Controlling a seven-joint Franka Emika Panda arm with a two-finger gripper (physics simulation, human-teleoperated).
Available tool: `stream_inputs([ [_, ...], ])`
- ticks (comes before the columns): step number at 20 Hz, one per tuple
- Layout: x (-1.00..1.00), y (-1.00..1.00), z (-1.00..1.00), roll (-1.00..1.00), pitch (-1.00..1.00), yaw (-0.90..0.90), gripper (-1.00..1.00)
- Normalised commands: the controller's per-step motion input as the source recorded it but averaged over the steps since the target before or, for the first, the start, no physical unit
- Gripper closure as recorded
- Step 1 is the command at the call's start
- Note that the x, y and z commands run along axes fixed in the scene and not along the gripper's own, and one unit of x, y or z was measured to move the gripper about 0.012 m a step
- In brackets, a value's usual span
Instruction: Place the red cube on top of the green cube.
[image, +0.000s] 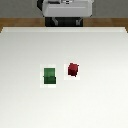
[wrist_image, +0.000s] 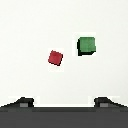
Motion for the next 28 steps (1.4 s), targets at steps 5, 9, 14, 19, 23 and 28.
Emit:
stream_inputs([
  [5,0.8,0.0,0.0,0.0,0.0,0.0,-1.0],
  [9,0.25,0.25,0.0,0.0,0.0,0.0,-1.0],
  [14,0.0,0.0,0.0,0.0,0.0,0.0,-1.0],
  [19,0.0,0.0,0.0,0.0,0.0,-0.12,-1.0],
  [23,0.0,0.0,0.0,0.0,0.0,-0.11,-1.0],
  [28,0.0,0.0,0.0,0.0,0.0,-0.09,-1.0],
])
